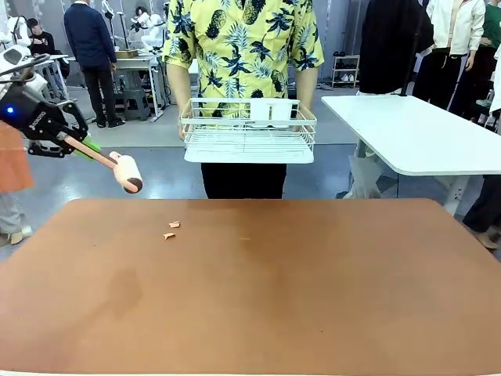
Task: Clean the table.
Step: Clean the table with the Lint Roller when the human lifts the Dish drying rack.
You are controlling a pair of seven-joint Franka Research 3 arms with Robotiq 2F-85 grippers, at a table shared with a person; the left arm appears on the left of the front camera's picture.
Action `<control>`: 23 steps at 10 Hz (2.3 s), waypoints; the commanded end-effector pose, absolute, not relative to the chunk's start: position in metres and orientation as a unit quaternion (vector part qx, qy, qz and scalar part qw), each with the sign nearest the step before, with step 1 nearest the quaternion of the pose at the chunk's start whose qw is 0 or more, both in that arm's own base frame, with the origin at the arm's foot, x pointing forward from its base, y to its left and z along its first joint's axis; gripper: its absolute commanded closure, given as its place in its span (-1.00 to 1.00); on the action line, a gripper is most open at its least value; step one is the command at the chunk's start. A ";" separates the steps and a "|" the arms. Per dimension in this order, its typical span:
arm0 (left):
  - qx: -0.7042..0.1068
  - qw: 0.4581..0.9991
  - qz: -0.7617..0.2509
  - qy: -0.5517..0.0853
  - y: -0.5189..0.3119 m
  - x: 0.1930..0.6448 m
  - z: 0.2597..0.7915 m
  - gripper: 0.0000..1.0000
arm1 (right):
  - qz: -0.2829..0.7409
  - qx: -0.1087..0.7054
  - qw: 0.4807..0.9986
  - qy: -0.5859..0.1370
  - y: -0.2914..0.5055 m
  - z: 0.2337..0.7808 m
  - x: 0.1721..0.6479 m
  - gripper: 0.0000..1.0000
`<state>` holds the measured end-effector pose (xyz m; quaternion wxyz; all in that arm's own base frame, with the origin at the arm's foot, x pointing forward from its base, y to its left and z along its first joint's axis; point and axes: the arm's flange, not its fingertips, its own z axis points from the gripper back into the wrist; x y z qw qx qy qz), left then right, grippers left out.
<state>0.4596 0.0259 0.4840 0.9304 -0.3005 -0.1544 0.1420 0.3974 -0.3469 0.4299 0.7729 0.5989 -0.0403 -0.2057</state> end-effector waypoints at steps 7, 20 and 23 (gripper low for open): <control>-0.112 0.987 -0.016 -0.114 0.014 0.517 0.481 0.63 | -0.204 0.598 0.774 -0.043 -0.346 0.433 0.397 -1.00; -0.326 0.941 -0.026 -0.092 0.124 0.507 0.408 0.63 | -0.204 0.598 0.774 -0.043 -0.346 0.433 0.397 -1.00; -0.367 0.927 -0.036 -0.071 0.130 0.518 0.362 0.63 | -0.204 0.598 0.774 -0.043 -0.346 0.433 0.397 -1.00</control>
